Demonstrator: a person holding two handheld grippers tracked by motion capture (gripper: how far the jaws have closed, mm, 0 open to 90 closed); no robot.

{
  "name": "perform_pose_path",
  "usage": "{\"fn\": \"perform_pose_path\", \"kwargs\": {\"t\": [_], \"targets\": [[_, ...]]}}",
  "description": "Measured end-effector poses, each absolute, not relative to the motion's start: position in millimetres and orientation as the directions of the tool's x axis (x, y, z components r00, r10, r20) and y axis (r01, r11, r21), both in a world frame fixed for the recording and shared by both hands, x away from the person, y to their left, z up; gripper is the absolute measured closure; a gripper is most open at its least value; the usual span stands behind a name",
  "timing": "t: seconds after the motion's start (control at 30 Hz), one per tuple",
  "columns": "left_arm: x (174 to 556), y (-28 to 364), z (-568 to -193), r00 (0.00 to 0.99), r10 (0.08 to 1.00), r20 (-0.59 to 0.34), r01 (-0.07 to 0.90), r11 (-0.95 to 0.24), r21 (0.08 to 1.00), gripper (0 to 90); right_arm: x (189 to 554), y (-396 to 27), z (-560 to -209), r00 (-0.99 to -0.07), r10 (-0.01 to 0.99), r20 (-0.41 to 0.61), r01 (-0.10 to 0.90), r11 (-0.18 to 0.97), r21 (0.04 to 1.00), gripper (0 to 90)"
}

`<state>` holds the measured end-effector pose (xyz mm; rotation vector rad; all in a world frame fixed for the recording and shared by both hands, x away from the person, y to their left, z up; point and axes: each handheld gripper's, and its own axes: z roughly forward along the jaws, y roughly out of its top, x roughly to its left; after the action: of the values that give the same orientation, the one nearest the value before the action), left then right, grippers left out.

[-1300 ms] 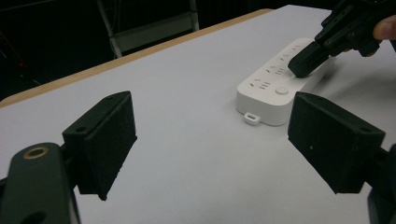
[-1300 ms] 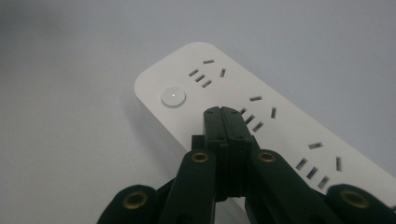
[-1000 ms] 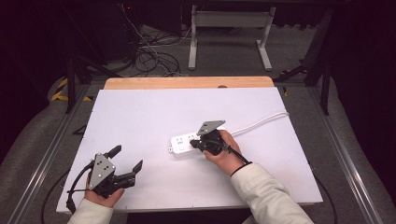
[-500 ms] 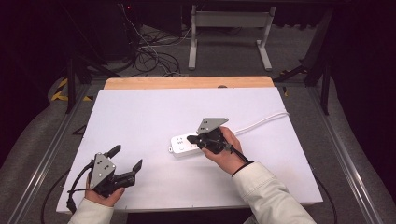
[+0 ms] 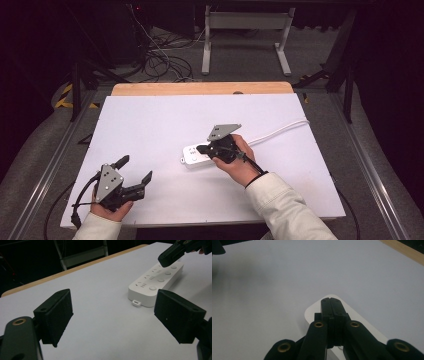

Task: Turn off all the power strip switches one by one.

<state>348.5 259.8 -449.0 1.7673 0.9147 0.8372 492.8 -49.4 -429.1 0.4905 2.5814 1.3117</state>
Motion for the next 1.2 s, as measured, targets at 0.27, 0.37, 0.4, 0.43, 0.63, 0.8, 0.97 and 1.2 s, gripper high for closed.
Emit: {"fn": "perform_pose_path", "kwargs": {"t": [0.27, 0.37, 0.4, 0.43, 0.63, 0.8, 0.97, 1.2], "targets": [[349, 261, -449, 0.488, 0.862, 0.139, 0.218, -0.274, 0.936, 15.7, 494, -32, -442, -0.934, 0.357, -0.017, 0.21, 0.585, 0.783, 90.0], [349, 261, -449, 0.489, 0.862, 0.134, 0.219, -0.27, 0.938, 15.7, 496, -29, -448, -0.934, 0.358, -0.003, 0.223, 0.589, 0.777, 90.0], [349, 261, -449, 0.489, 0.862, 0.135, 0.219, -0.271, 0.937, 15.7, 497, -28, -449, -0.933, 0.361, -0.003, 0.226, 0.591, 0.774, 90.0], [349, 261, -449, 0.489, 0.862, 0.135, 0.219, -0.271, 0.937, 15.7, 498, -28, -450, -0.934, 0.358, -0.002, 0.226, 0.594, 0.772, 90.0], [349, 261, -449, 0.49, 0.861, 0.135, 0.218, -0.271, 0.937, 15.7, 499, -27, -454, -0.932, 0.362, 0.002, 0.237, 0.604, 0.761, 90.0], [349, 261, -449, 0.491, 0.861, 0.136, 0.217, -0.272, 0.937, 15.7, 500, -26, -457, -0.931, 0.366, -0.002, 0.24, 0.615, 0.752, 90.0], [349, 261, -449, 0.491, 0.861, 0.134, 0.216, -0.269, 0.939, 15.7, 500, -25, -459, -0.93, 0.367, -0.004, 0.241, 0.618, 0.748, 90.0], [349, 261, -449, 0.491, 0.86, 0.138, 0.213, -0.273, 0.938, 15.7, 500, -25, -460, -0.929, 0.371, -0.002, 0.243, 0.615, 0.75, 90.0]]}}
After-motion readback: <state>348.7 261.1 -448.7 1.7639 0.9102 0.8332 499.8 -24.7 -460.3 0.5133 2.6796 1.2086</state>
